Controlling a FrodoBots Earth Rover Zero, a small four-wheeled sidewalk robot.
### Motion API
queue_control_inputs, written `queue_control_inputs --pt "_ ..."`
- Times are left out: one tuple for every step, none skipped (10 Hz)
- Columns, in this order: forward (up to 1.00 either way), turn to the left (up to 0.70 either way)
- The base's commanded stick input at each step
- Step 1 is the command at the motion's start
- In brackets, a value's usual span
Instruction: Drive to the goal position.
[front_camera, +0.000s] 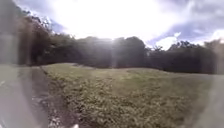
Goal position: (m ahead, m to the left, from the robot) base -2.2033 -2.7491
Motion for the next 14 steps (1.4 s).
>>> queue_control_inputs --pt "0.7 -0.35" --pt "0.7 -0.35" --pt "0.7 -0.35" --pt "0.7 -0.35" --pt "0.7 -0.35" --pt "0.7 -0.35" --pt "0.7 -0.35" --pt "0.7 -0.35" --pt "0.7 -0.35" --pt "0.7 -0.35" --pt "0.7 -0.35" --pt "0.7 -0.35" --pt "0.7 -0.35" --pt "0.7 -0.35"
